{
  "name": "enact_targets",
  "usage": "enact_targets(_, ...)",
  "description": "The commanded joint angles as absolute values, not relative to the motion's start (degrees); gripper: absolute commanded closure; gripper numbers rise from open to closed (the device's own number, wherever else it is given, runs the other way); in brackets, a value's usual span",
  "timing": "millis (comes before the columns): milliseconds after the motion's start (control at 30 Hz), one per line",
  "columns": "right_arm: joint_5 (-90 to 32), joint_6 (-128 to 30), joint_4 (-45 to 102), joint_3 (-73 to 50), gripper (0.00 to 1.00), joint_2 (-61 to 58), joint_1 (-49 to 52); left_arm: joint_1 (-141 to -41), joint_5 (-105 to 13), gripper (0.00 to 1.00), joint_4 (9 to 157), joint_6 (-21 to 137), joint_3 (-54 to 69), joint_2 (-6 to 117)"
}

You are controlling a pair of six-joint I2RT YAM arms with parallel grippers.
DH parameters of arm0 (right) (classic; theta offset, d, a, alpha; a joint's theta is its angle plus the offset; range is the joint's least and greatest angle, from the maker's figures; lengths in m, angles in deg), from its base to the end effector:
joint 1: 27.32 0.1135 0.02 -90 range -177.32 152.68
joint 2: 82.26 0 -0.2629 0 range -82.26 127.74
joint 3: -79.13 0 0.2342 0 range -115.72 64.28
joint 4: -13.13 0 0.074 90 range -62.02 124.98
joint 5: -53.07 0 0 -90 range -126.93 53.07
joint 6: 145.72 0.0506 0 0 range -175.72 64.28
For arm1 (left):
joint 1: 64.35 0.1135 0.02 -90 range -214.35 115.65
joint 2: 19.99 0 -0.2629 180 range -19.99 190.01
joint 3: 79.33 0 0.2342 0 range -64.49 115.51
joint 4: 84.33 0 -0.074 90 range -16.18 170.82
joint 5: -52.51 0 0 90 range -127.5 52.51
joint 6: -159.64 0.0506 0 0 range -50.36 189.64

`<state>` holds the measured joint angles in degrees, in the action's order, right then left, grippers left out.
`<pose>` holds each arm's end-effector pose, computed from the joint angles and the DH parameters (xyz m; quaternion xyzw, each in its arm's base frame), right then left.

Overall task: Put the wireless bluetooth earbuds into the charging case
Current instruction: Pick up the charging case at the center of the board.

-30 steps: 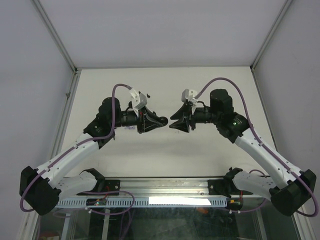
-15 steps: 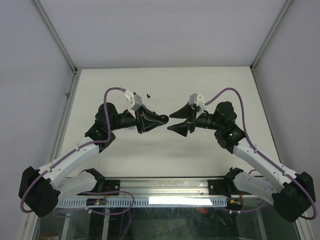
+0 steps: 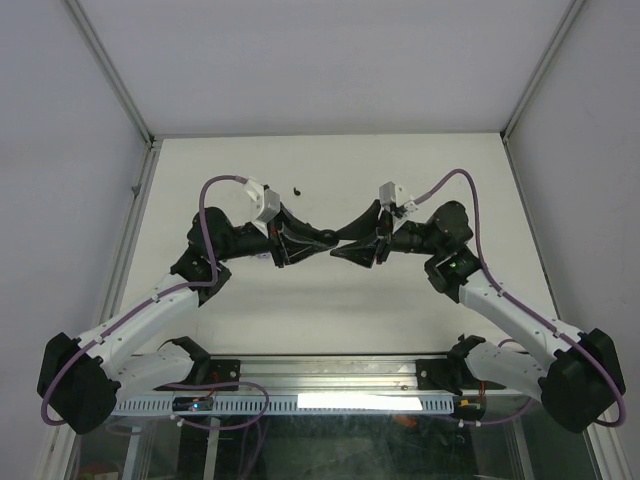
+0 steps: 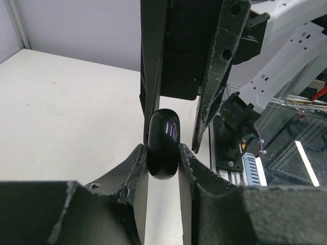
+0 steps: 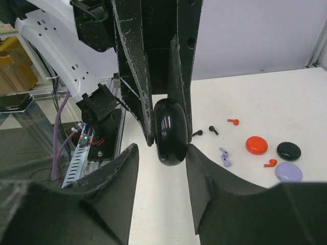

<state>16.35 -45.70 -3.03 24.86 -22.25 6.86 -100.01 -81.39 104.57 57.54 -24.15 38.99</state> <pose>0.1626 0.1595 0.3366 -0.4566 0.4873 0.5243 0.5284 0.1650 -0.1616 0.3331 0.3978 0.5565 -0.5077 0.5237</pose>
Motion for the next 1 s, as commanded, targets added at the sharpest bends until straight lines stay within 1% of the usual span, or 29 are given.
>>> enact_targets(0, 17.24, -42.98, -10.54, 25.26, 0.59, -22.19, 6.67, -100.37, -84.21, 1.00, 109.61, 56.61, -23.79, 38.66)
enact_targets(133, 17.83, -42.35, -11.69, 25.28, 0.67, -21.52, 6.53, -100.39, -86.20, 1.00, 110.80, 55.91, -23.70, 39.00)
enact_targets(300, 18.84, -41.64, -12.84, 25.33, 0.79, -20.84, 6.58, -100.38, -87.49, 1.00, 111.23, 55.41, -23.52, 39.31)
enact_targets(400, 19.13, -41.21, -13.47, 25.32, 0.91, -20.60, 6.60, -100.38, -88.17, 0.99, 110.91, 55.23, -23.25, 39.82)
enact_targets(467, 19.28, -41.25, -12.61, 24.94, 0.99, -20.41, 6.47, -100.37, -87.70, 0.96, 109.51, 55.90, -22.92, 39.68)
enact_targets(600, 19.66, -41.46, -10.96, 24.50, 1.00, -20.30, 6.05, -100.36, -85.79, 0.85, 106.01, 57.54, -22.08, 38.33)
enact_targets(767, 20.32, -41.49, -10.26, 24.10, 1.00, -19.88, 5.89, -100.31, -86.83, 0.74, 103.83, 57.61, -20.92, 38.19)
enact_targets(967, 21.07, -41.50, -9.99, 23.75, 1.00, -19.33, 5.83, -100.27, -87.43, 0.65, 104.65, 56.65, -20.94, 37.69)
